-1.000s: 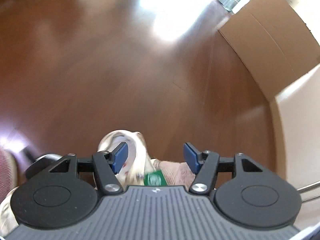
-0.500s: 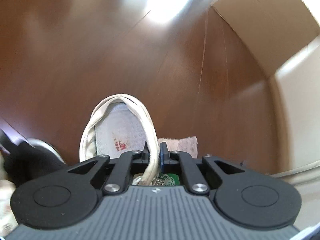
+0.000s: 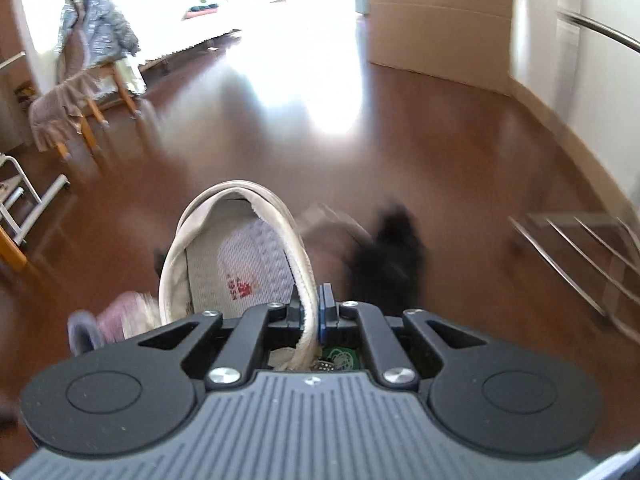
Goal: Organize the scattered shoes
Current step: 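Grasp the white sneaker by its heel with the right gripper and lift, then carry the sneaker beside the oil bottles and open the right gripper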
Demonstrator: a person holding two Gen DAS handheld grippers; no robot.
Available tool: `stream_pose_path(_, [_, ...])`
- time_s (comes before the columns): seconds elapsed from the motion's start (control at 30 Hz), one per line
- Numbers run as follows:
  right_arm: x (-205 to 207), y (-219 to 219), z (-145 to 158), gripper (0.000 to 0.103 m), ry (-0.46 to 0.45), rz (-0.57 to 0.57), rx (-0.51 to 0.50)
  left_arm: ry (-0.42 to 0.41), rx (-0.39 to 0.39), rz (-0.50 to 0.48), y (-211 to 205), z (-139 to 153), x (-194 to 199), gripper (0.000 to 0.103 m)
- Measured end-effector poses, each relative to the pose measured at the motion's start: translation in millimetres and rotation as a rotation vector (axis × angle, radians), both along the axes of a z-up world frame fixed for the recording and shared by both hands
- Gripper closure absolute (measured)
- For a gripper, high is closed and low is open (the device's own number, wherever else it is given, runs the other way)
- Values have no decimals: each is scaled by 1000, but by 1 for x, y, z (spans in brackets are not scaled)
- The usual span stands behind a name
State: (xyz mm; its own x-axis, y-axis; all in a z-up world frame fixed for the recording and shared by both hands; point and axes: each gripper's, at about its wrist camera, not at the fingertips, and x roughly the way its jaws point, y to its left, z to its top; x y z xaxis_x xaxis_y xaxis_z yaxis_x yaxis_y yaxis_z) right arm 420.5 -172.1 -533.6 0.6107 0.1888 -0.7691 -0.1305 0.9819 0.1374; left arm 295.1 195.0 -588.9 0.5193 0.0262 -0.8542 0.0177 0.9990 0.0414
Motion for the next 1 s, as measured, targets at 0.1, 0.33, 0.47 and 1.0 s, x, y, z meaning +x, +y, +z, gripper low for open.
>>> stream_pose_path(0.1, [-63,-56,-15,97,100,-109,-9,-4,1,-70,-29,0,4,2])
stream_pose_path(0.33, [-195,-161,-137,95,313,-338,-115,12,89,-390,-113,-10,-9,2])
stream_pose_path(0.47, [-229,-198,-192,77,364,-415,-161,13,139,-527,-147,-12,-22,2])
stream_pose_path(1.0, [-310,-145,-179,1,299,-148,-268,92,105,-843,-252,-26,-72,2])
